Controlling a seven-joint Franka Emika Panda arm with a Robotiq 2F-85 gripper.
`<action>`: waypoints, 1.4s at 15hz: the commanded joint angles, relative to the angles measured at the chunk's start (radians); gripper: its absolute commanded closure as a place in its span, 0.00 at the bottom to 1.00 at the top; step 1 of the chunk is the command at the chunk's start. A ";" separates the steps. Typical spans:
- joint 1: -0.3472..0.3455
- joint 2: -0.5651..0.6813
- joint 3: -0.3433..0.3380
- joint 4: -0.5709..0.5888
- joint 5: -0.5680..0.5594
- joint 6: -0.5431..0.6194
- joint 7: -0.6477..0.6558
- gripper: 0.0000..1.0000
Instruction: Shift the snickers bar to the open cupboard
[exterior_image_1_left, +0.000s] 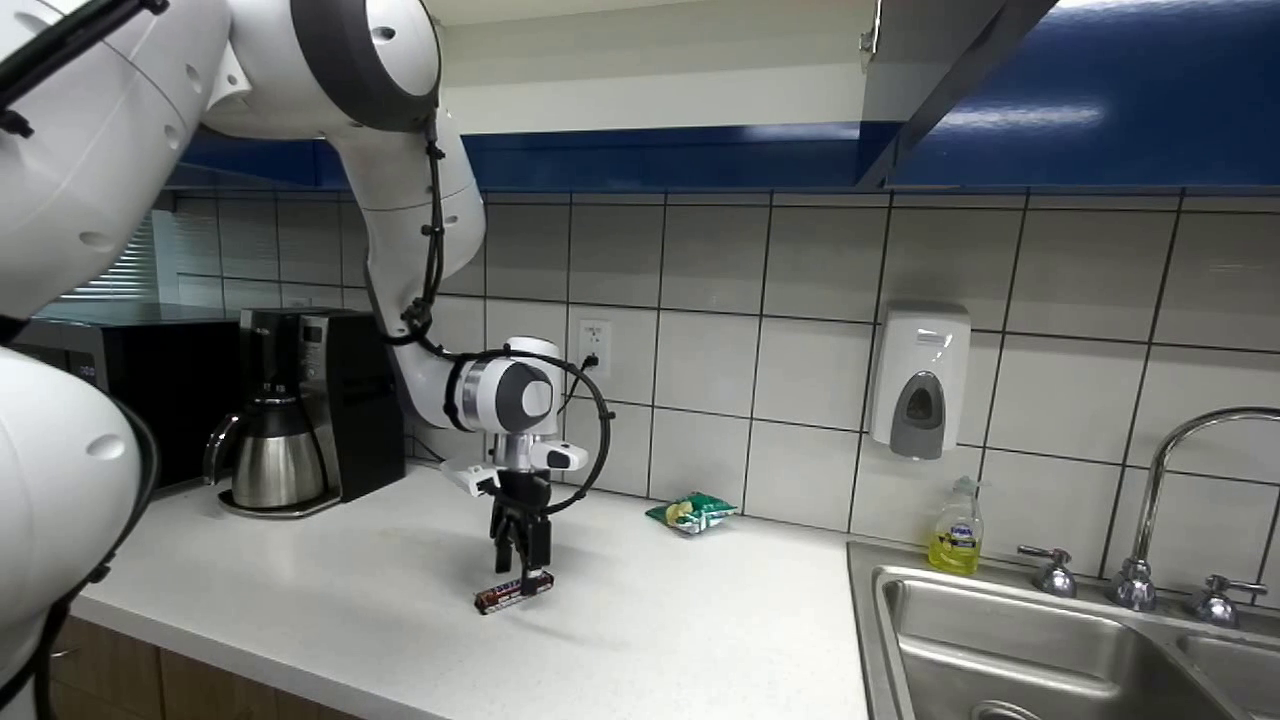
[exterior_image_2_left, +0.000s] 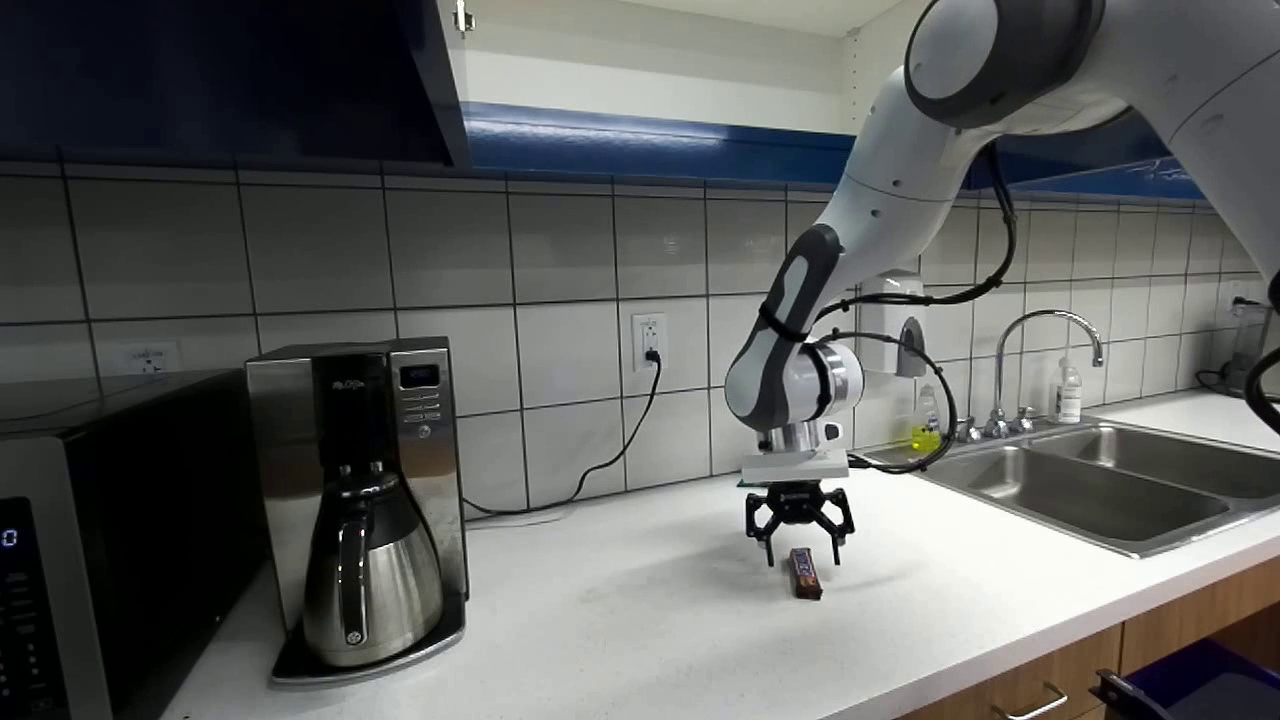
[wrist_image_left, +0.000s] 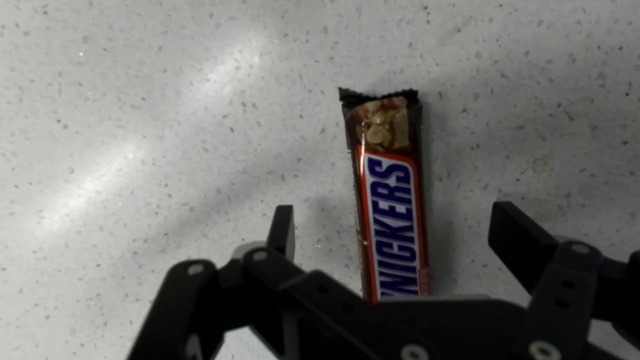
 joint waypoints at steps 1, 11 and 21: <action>0.014 0.022 -0.014 0.024 0.020 0.002 0.021 0.00; 0.005 0.023 -0.011 0.022 0.045 0.009 0.001 0.66; 0.013 0.007 -0.011 0.019 0.054 -0.016 0.002 0.89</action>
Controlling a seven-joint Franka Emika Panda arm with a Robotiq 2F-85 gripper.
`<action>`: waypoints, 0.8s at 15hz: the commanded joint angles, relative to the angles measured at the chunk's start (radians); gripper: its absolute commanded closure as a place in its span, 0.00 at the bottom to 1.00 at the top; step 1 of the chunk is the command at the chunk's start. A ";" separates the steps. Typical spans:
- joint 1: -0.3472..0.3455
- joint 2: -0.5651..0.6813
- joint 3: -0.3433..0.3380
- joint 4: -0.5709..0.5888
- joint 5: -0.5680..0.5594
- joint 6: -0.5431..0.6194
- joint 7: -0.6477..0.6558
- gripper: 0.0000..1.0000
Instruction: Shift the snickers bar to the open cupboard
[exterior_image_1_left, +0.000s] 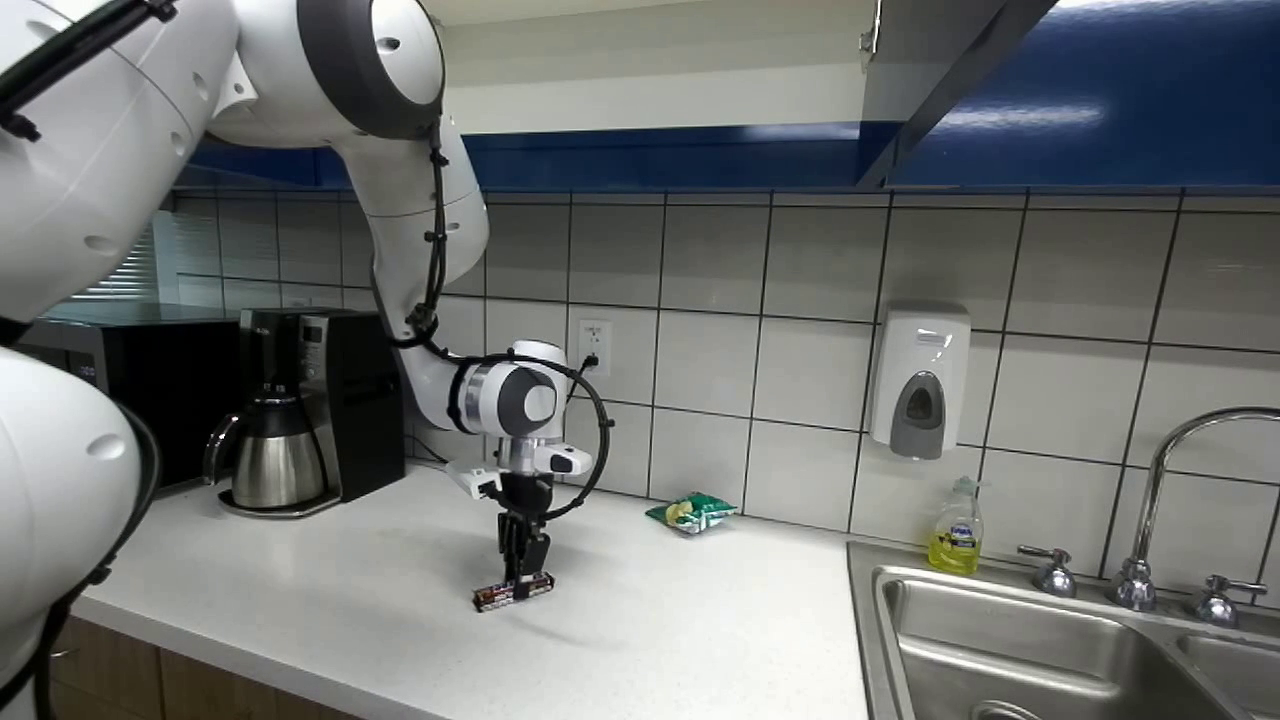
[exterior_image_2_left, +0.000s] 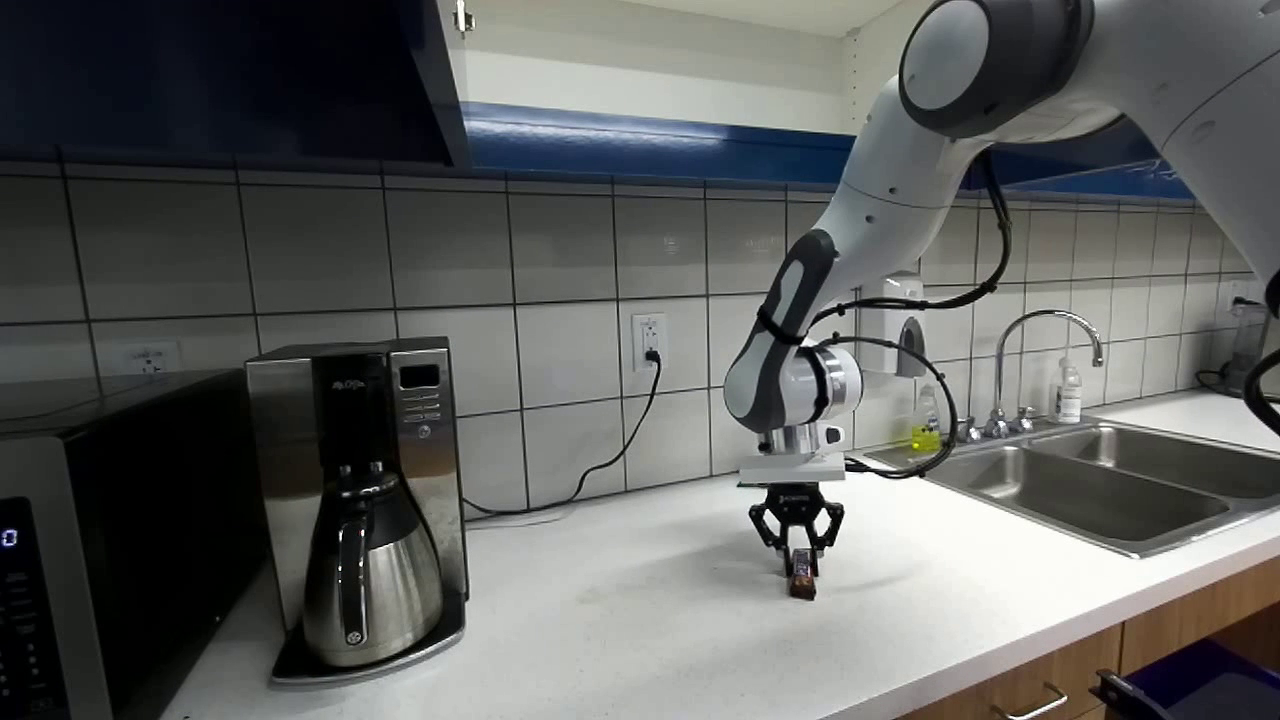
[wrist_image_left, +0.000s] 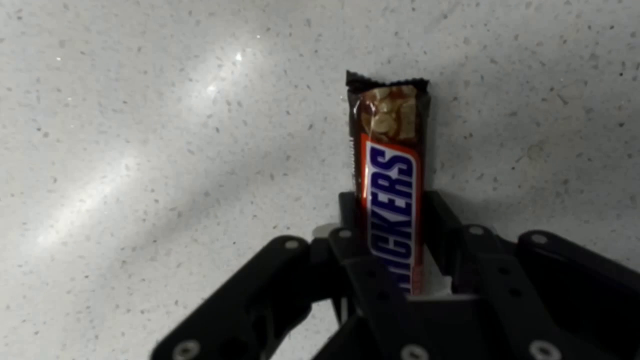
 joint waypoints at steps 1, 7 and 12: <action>0.017 -0.021 -0.005 -0.001 0.005 -0.029 0.004 0.89; 0.063 -0.088 -0.012 -0.016 -0.028 -0.082 0.023 0.89; 0.091 -0.170 -0.005 -0.026 -0.067 -0.189 0.035 0.89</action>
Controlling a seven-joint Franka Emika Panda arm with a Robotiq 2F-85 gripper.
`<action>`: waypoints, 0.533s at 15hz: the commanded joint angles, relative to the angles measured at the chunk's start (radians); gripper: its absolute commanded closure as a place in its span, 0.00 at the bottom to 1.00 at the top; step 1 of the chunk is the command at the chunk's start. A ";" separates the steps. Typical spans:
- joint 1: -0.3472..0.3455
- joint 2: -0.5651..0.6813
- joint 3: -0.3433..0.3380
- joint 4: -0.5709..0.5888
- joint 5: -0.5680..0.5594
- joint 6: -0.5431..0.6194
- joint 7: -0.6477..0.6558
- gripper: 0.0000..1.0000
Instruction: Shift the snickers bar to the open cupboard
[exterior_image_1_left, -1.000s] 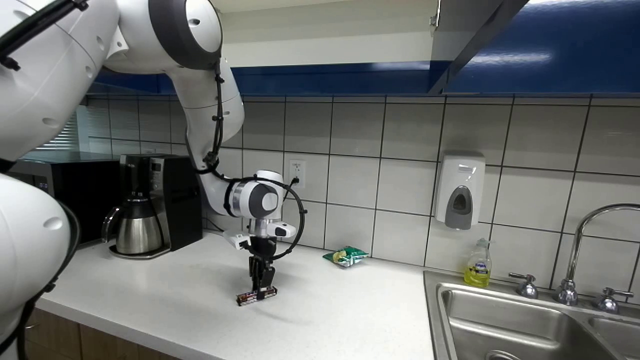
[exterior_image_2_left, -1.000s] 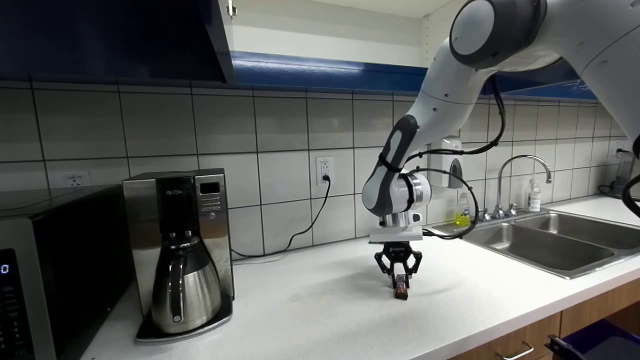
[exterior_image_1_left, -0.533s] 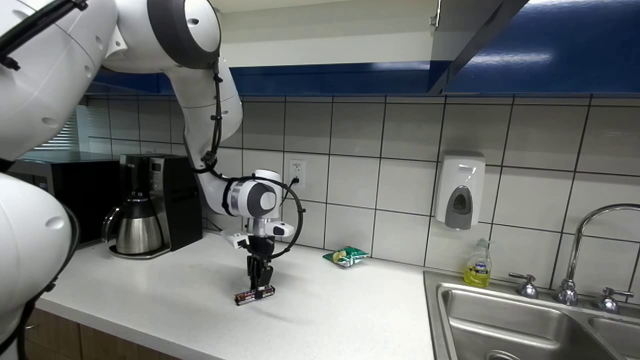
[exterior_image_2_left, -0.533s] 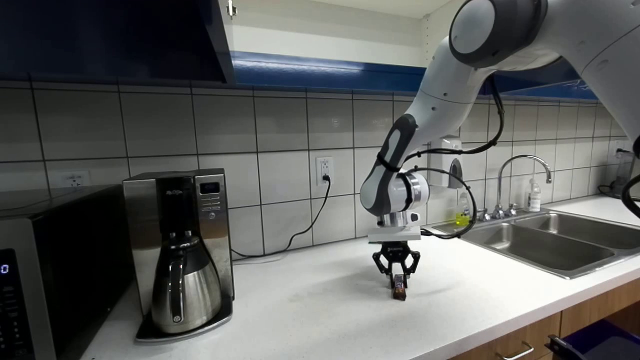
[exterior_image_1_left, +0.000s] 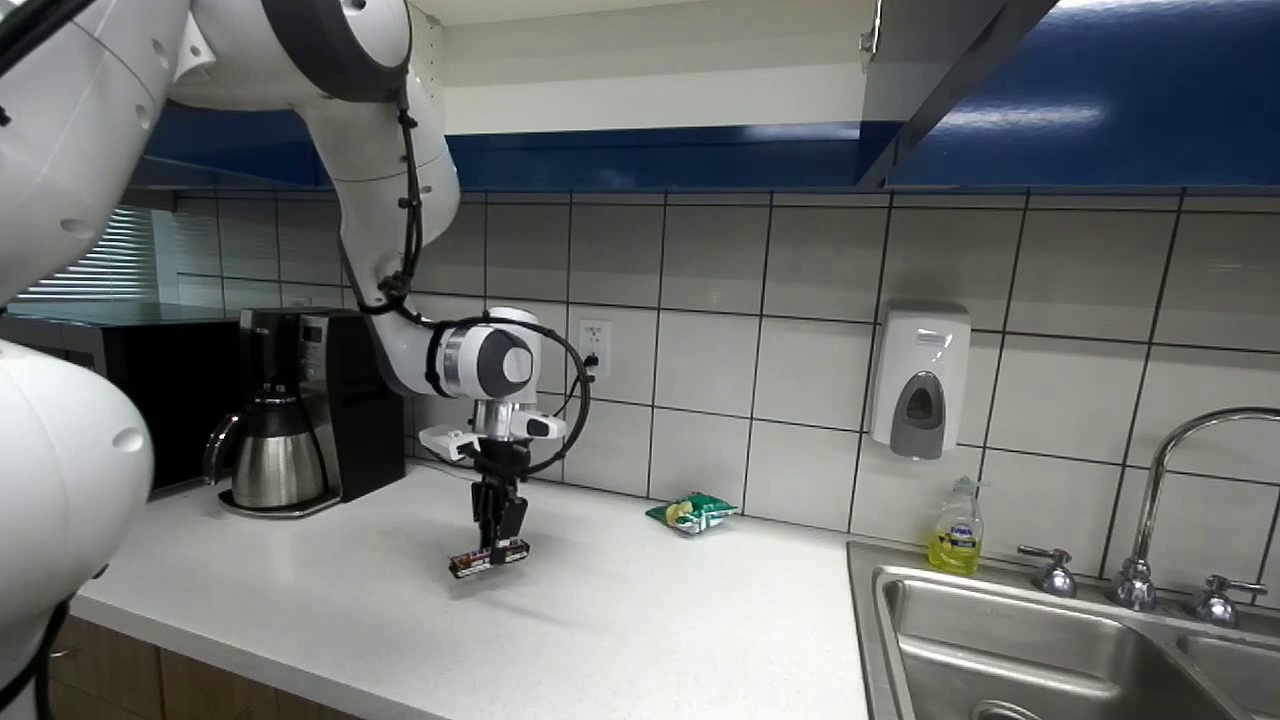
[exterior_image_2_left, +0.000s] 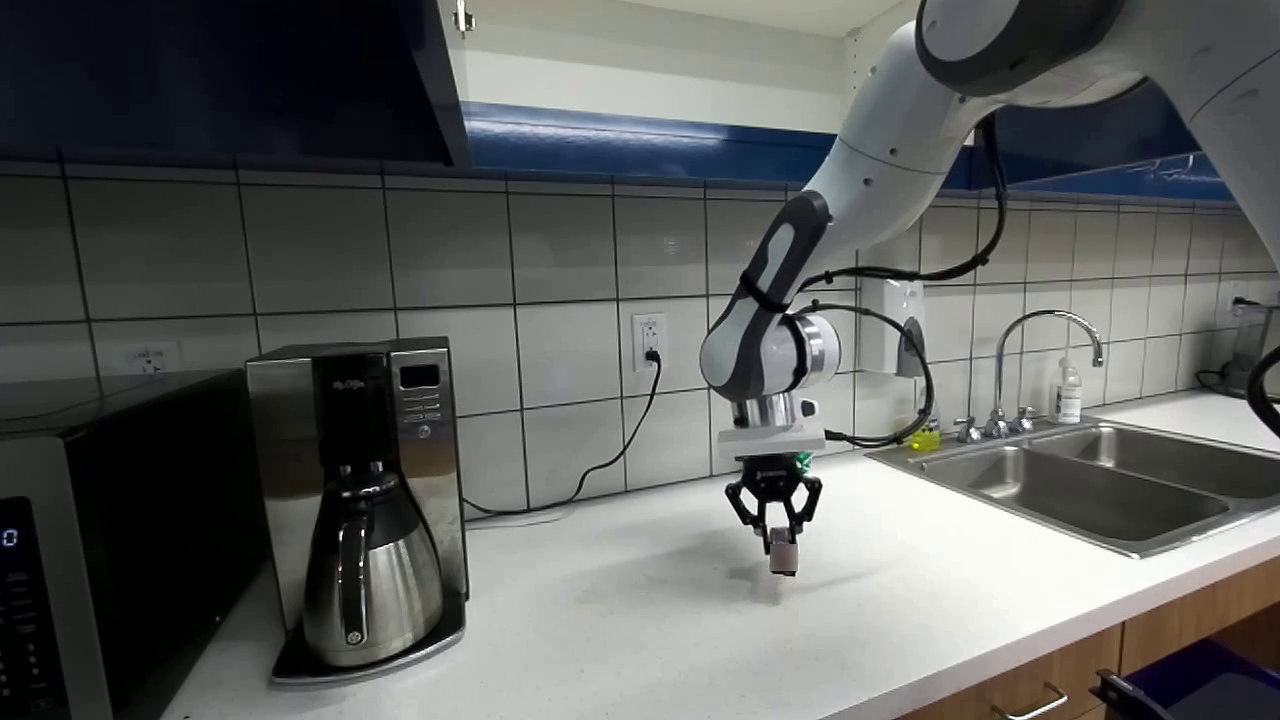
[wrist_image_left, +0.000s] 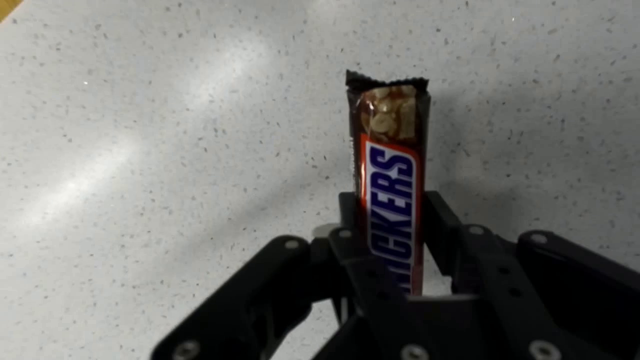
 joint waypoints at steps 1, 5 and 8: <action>0.024 -0.096 -0.002 -0.029 -0.056 -0.110 0.035 0.89; 0.033 -0.174 0.018 -0.052 -0.107 -0.210 0.025 0.89; 0.032 -0.238 0.041 -0.089 -0.126 -0.254 0.023 0.89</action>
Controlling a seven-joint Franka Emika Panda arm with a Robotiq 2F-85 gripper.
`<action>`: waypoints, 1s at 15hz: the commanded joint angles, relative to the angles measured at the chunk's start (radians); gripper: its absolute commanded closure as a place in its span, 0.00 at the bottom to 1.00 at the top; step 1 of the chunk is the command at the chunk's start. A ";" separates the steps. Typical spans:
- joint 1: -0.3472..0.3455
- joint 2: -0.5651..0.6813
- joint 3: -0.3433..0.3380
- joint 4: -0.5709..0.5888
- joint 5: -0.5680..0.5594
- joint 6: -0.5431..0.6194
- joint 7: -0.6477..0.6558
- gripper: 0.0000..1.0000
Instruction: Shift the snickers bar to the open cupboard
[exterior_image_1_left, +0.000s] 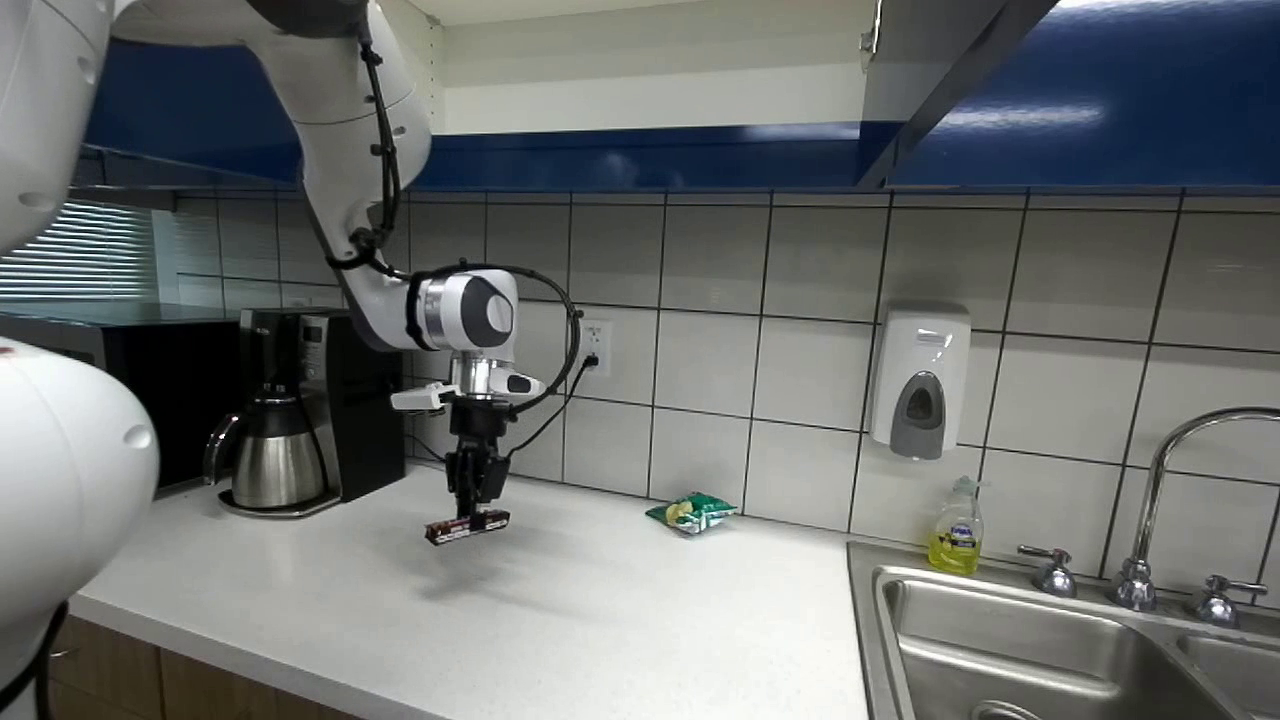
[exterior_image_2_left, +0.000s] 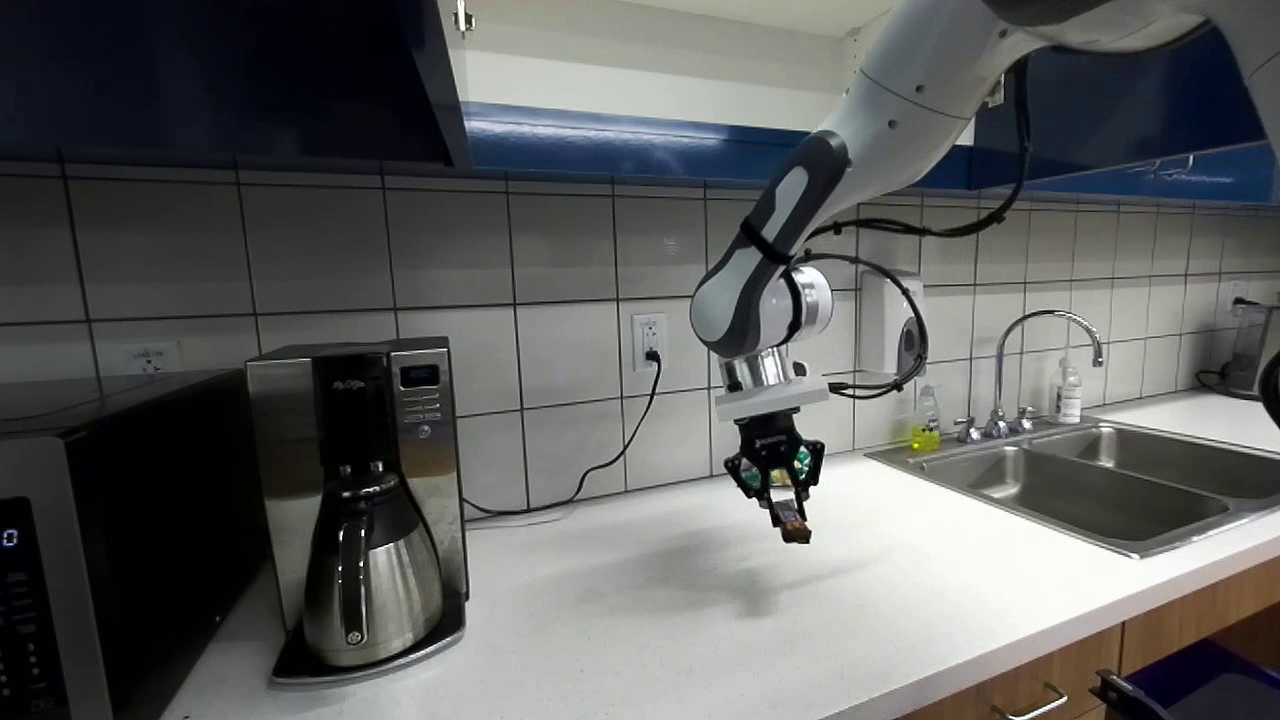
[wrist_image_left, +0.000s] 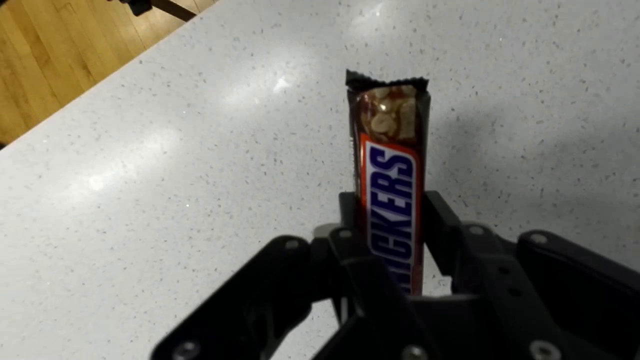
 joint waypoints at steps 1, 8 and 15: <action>-0.003 -0.118 0.034 -0.078 -0.036 -0.066 0.021 0.89; -0.011 -0.293 0.096 -0.207 -0.047 -0.096 0.040 0.89; -0.021 -0.496 0.183 -0.242 -0.065 -0.188 0.076 0.89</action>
